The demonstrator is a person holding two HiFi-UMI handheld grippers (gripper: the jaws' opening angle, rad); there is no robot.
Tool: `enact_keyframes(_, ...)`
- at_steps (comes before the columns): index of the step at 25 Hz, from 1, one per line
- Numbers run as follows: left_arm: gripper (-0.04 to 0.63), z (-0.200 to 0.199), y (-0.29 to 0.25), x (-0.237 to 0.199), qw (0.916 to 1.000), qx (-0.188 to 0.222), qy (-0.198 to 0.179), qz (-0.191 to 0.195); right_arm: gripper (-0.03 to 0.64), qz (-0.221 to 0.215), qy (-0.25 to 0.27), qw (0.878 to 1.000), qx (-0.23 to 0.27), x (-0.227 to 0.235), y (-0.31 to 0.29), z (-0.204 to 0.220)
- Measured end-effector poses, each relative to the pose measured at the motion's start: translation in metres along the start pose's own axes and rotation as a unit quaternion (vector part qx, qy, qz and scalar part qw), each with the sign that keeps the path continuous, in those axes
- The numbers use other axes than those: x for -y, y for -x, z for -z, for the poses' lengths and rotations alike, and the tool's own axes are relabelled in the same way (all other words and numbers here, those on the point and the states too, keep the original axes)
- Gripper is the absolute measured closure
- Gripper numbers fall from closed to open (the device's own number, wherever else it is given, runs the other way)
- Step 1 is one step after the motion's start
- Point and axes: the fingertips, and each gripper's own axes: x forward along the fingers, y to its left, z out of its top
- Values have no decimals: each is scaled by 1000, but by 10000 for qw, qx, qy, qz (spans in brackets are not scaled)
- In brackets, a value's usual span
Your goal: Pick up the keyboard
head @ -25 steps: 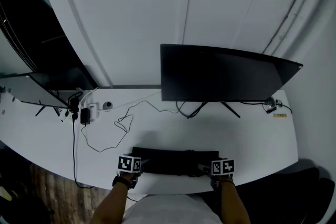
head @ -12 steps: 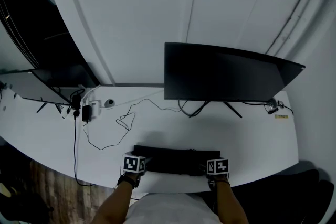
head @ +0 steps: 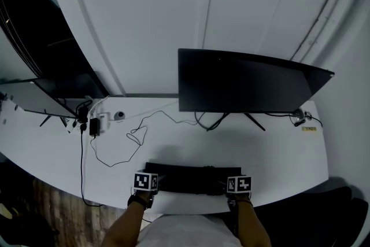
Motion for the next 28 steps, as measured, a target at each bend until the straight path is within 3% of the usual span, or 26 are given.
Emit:
enact_keyframes(4,186,2,0,-2,10000,-45,37,-3,48,-51,19,9999,-133,0,-3,5)
enact_keyframes(9,186,3,2,-6,9998,-135,-25,147,119,-332,627,9963,-481,3,4,14)
enact_keyframes(14,186,8,3,-3,9986,-412,-228,241,120,-703,306,9952,-613,0,7,19)
enact_keyframes(20,189,5,4,-5,9994,-204,50,268,142,-693,-112,9971,-297,0,8,13)
enact_keyframes(28,190,-8,13,-8,9999,19,-52,140,114,-774,-244,9967,83,-9,16,3)
